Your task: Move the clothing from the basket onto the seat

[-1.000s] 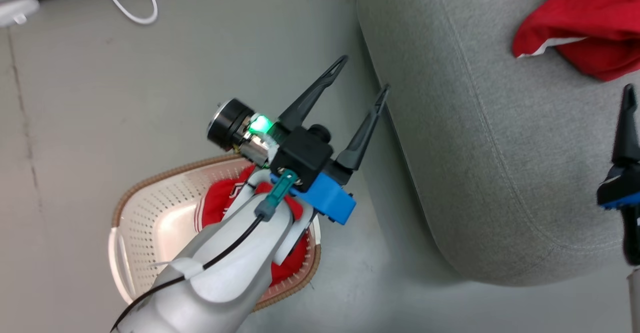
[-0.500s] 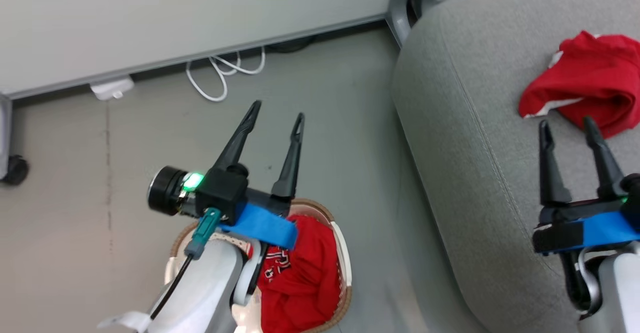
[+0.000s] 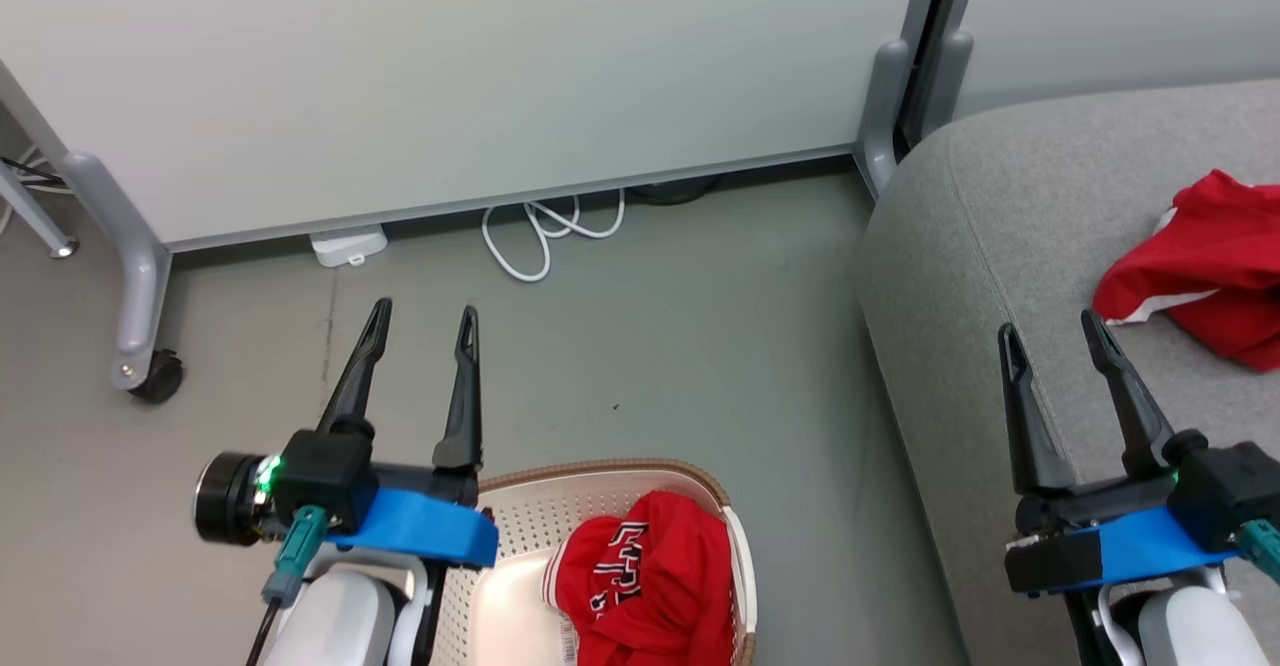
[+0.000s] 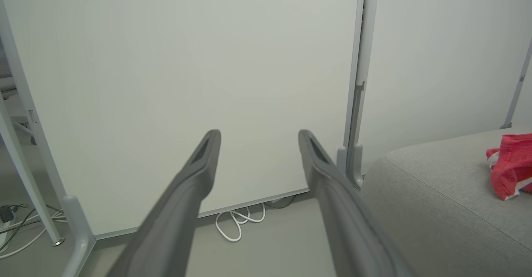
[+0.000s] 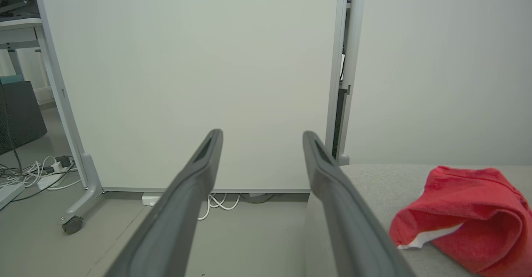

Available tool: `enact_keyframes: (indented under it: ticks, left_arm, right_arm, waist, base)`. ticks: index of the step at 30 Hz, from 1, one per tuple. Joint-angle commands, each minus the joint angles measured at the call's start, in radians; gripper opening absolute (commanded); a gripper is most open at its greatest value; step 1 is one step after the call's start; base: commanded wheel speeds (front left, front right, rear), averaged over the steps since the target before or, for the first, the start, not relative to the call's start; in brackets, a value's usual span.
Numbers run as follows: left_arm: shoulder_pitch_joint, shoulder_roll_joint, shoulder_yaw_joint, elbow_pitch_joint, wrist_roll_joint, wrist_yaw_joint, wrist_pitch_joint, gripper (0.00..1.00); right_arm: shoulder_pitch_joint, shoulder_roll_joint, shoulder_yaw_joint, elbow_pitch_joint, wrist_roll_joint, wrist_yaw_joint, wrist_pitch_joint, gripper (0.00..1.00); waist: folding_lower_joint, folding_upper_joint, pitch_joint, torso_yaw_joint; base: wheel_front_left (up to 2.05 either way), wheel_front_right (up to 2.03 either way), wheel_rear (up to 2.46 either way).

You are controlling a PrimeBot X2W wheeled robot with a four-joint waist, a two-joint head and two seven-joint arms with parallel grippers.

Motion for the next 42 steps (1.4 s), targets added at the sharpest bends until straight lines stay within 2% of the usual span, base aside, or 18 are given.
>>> enact_keyframes:
  ticks: [1, 8, 21, 42]
  left_arm:
    - [0.03, -0.003, 0.021, -0.007, 0.014, -0.01, -0.002, 1.0]
    - [0.113, -0.012, 0.088, -0.008, 0.041, -0.05, -0.002, 1.0]
    - [0.173, -0.05, 0.161, -0.012, 0.087, -0.091, -0.002, 1.0]
    - [0.145, -0.075, 0.187, 0.018, 0.133, -0.134, -0.002, 1.0]
  right_arm:
    - [0.031, 0.008, -0.002, -0.008, -0.009, 0.001, -0.001, 1.0]
    - [0.087, 0.024, -0.004, -0.005, -0.015, 0.001, -0.001, 1.0]
    - [0.136, 0.049, 0.0, 0.011, -0.015, 0.001, -0.001, 1.0]
    - [0.119, 0.06, 0.011, 0.025, -0.009, 0.001, -0.001, 1.0]
  waist:
    - [0.0002, -0.0001, -0.019, 0.014]
    - [0.0002, -0.0001, -0.055, 0.031]
    - [0.0002, -0.0001, -0.07, 0.052]
    - [0.0002, -0.0001, -0.056, 0.055]
  base:
    - [0.0, 0.0, 0.0]
    - [0.0, 0.0, 0.0]
    - [0.0, 0.0, 0.0]
    - [0.0, 0.0, 0.0]
